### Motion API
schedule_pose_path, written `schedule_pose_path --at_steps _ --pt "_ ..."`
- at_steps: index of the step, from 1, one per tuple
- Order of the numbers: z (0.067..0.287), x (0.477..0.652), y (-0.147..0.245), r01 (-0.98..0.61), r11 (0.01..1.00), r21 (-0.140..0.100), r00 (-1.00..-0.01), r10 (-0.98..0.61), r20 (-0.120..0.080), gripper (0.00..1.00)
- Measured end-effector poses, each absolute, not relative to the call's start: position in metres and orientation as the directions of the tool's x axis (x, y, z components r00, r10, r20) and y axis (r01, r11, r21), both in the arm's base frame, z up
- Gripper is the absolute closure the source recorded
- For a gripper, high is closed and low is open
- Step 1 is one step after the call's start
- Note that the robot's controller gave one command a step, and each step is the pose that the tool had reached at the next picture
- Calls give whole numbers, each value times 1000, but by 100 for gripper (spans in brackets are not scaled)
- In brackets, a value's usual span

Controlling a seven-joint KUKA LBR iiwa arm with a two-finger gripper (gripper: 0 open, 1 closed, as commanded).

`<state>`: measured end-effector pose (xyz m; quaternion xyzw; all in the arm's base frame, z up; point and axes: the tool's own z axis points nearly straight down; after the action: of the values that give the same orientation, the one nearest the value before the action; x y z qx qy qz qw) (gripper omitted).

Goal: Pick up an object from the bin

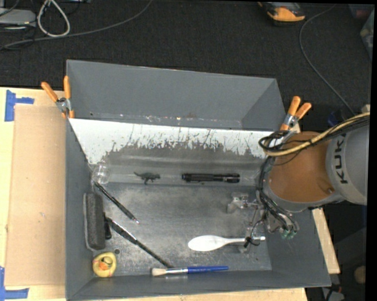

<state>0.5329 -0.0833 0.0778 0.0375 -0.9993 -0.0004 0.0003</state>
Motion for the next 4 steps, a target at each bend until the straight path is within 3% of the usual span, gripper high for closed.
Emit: schedule_pose_path --at_steps 1,2,3,4 --pt "43 533 -123 -90 996 13 -996 -90 11 0" --pt "59 535 -108 -79 997 1 -997 -79 2 0" --pt "65 507 -79 -421 907 9 -907 -421 3 0" --pt "69 509 -63 -315 949 4 -949 -315 1 100"
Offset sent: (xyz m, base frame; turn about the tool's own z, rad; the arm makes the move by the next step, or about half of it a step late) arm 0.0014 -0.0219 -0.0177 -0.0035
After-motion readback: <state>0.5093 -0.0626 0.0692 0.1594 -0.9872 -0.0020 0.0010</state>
